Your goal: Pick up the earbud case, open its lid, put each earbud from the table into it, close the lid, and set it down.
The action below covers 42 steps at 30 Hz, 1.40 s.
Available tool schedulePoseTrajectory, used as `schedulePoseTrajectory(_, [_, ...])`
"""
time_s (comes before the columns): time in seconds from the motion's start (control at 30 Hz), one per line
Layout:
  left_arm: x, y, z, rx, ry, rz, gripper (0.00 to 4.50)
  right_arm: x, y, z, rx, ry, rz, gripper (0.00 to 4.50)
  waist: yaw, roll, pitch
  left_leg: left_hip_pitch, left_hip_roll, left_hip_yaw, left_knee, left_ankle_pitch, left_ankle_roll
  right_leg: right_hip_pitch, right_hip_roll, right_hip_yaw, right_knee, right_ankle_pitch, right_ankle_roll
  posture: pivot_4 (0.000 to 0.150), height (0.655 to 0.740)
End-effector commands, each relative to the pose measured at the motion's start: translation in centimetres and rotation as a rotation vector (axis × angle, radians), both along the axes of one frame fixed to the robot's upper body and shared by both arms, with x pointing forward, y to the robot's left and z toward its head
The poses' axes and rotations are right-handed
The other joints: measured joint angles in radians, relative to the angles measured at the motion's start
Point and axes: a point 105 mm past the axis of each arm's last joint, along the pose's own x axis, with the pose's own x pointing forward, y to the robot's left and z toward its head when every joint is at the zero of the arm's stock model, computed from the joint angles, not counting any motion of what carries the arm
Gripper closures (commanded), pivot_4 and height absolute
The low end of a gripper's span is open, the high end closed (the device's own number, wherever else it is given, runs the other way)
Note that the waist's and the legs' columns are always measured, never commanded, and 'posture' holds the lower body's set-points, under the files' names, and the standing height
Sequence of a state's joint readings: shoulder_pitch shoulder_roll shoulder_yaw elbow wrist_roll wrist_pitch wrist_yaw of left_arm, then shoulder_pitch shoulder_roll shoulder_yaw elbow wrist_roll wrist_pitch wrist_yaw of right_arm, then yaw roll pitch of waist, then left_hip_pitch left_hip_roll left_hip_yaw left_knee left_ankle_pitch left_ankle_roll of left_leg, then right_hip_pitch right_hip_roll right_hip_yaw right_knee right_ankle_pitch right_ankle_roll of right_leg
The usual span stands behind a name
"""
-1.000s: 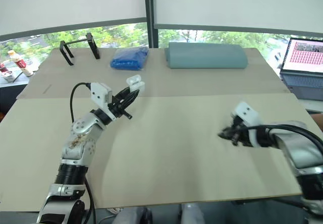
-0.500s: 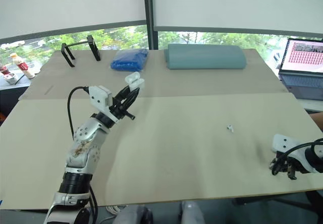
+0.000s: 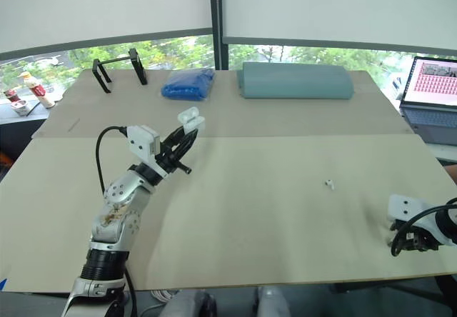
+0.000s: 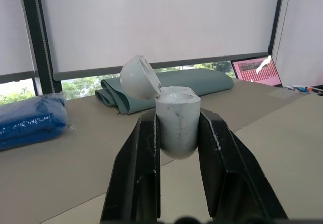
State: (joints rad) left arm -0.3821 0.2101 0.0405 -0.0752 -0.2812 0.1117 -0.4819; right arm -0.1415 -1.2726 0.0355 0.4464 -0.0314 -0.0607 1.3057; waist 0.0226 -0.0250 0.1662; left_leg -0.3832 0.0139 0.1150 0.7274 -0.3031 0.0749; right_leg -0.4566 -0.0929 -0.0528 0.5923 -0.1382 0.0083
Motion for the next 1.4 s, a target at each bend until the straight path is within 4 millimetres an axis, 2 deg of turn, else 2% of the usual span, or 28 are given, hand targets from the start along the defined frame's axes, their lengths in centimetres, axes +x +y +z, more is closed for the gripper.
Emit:
schedulePoseTrajectory(0.03, [-0.7, -0.5, 1.5, -0.025, -0.052, -0.018, 3.97, -0.8, -0.8, -0.2, -0.057, 0.060, -0.005, 2.24, 0.002, 0.000, 0.000, 0.000, 0.000, 0.000, 0.000, 0.000, 0.000, 0.000, 0.000, 0.000, 0.000, 0.000, 0.000, 0.150, 0.7400])
schedulePoseTrajectory(0.47, [-1.1, -0.3, 1.1, -0.037, -0.030, -0.003, 3.97, -1.7, -2.0, 0.1, -0.121, 0.127, -0.020, 2.24, 0.016, 0.000, 0.000, -0.001, 0.000, 0.000, 0.000, 0.000, 0.001, 0.000, 0.000, 0.000, -0.001, -0.002, -0.003, 0.150, 0.7400])
schedulePoseTrajectory(0.87, [-1.0, -0.2, 1.1, -0.037, -0.027, -0.004, 3.97, -0.2, 0.1, 0.3, -0.003, 0.075, -0.052, 2.24, 0.012, -0.001, 0.000, 0.000, 0.000, 0.000, 0.000, 0.000, 0.000, 0.000, 0.000, 0.000, 0.000, -0.002, -0.003, 0.150, 0.7400])
schedulePoseTrajectory(1.4, [-1.1, -0.3, 0.8, -0.028, -0.023, -0.004, 3.97, 0.3, 0.6, 0.7, 0.054, 0.071, -0.122, 2.24, -0.008, 0.000, 0.000, 0.000, 0.000, 0.000, 0.000, 0.000, 0.000, 0.000, 0.001, 0.000, 0.001, -0.001, -0.003, 0.150, 0.7400])
